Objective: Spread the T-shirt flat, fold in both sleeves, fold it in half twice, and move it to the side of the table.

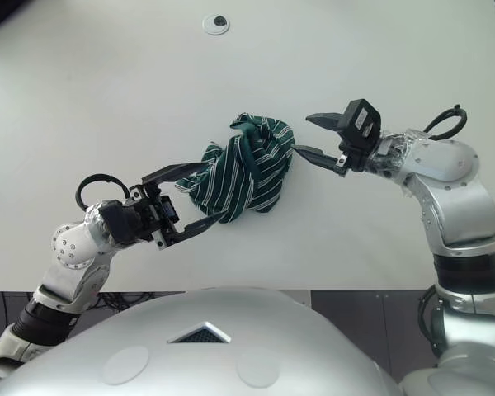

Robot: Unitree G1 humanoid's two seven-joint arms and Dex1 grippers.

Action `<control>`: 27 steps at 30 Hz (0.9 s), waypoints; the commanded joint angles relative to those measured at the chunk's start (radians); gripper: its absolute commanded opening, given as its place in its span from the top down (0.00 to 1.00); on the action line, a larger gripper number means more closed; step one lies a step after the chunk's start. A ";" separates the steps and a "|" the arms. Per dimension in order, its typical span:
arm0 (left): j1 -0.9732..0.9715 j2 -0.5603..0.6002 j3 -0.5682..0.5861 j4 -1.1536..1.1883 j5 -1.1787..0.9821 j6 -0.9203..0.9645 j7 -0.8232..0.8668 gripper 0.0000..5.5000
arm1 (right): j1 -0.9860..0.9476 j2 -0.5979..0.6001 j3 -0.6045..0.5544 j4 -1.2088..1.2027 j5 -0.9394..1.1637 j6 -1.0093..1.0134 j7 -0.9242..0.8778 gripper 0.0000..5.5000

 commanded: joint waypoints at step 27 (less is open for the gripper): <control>0.132 -0.088 -0.053 0.073 0.714 0.197 0.207 0.40 | -0.092 0.064 0.193 0.201 -0.356 -0.409 0.014 0.52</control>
